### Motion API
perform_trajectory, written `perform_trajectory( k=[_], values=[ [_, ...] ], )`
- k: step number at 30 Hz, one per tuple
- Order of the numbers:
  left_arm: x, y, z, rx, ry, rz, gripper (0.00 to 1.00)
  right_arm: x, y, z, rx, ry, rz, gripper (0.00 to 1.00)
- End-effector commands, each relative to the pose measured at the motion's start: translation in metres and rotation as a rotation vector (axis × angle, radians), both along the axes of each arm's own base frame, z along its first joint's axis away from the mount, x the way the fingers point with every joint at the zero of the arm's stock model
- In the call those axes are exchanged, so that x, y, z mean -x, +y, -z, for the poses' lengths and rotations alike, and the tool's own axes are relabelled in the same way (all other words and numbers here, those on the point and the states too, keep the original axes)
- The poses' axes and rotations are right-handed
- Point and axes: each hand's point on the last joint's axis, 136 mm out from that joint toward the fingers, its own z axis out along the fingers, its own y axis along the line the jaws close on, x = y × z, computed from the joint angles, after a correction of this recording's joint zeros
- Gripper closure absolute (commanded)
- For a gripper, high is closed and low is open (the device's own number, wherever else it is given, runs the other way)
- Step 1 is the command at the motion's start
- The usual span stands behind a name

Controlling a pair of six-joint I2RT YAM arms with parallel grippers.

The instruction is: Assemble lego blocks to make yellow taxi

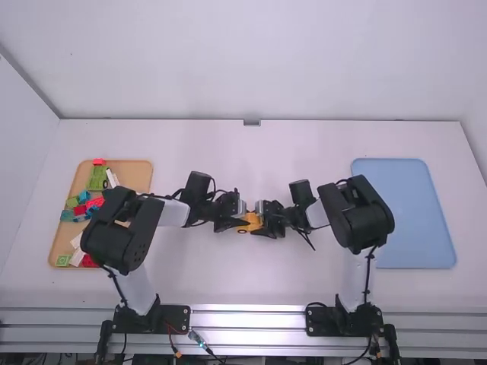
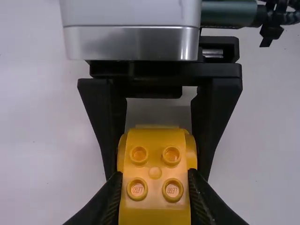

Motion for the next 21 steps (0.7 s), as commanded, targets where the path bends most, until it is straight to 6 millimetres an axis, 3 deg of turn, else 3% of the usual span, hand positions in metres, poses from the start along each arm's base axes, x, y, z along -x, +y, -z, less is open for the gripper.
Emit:
perform_trajectory(
  k=[1, 21],
  values=[
    [-0.004, 0.008, 0.021, -0.108, 0.022, -0.063, 0.98, 0.003, -0.002, 0.01, 0.036, 0.016, 0.011, 0.47],
    [0.005, 0.002, 0.039, -0.205, 0.031, -0.054, 0.98, 0.003, -0.002, 0.01, 0.036, 0.016, 0.012, 0.46]
  ],
)
